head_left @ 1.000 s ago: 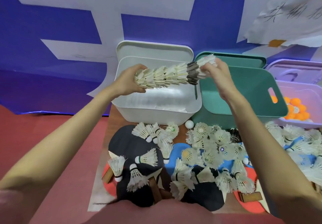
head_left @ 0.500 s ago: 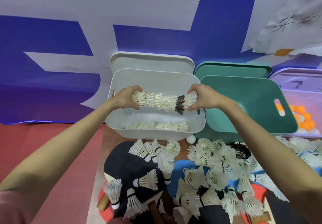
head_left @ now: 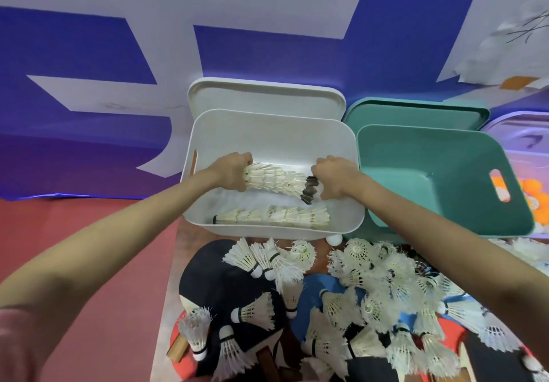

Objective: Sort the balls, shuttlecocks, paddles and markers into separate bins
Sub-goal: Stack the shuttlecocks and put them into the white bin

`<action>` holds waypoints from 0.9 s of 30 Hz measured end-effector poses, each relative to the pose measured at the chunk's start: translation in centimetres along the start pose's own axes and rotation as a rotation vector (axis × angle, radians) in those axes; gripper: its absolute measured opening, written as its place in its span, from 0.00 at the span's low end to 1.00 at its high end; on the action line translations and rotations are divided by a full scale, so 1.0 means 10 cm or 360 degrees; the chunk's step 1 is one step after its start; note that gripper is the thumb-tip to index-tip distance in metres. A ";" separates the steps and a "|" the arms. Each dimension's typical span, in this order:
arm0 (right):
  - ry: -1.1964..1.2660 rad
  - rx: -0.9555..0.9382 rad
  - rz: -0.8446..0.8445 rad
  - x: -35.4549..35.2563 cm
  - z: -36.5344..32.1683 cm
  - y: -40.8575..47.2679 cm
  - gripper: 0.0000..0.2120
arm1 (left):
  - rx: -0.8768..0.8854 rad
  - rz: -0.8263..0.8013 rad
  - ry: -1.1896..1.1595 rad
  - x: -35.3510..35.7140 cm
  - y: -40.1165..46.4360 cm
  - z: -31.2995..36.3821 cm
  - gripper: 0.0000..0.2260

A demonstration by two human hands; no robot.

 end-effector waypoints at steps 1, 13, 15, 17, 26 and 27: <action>-0.0013 -0.0007 -0.0039 0.03 -0.02 0.03 0.08 | -0.0005 -0.0044 0.0044 0.05 0.03 0.01 0.25; 0.0152 -0.0099 -0.0276 0.36 -0.01 0.29 0.07 | -0.0089 -0.0676 -0.0116 0.41 0.13 -0.05 0.28; 0.0190 -0.0091 -0.0316 0.40 -0.02 0.28 0.07 | -0.0128 -0.0677 -0.0213 0.39 0.13 -0.05 0.27; 0.0196 -0.0092 -0.0325 0.43 -0.05 0.28 0.07 | -0.0158 -0.0662 -0.0266 0.41 0.12 -0.05 0.26; 0.0174 -0.0020 -0.0264 0.32 -0.10 0.16 0.07 | -0.0282 -0.0435 -0.0523 0.23 0.04 -0.04 0.24; 0.0185 -0.0003 -0.0240 0.29 -0.11 0.14 0.09 | -0.0275 -0.0326 -0.0511 0.16 0.03 -0.06 0.22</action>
Point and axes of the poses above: each hand's wrist, its own y-axis towards the middle knuckle, its own x-axis out of the palm, z = x × y, the point moved 5 cm from there along y, towards the middle knuckle, and after that the axes turned 3 degrees about -x, right-handed, at the moved point
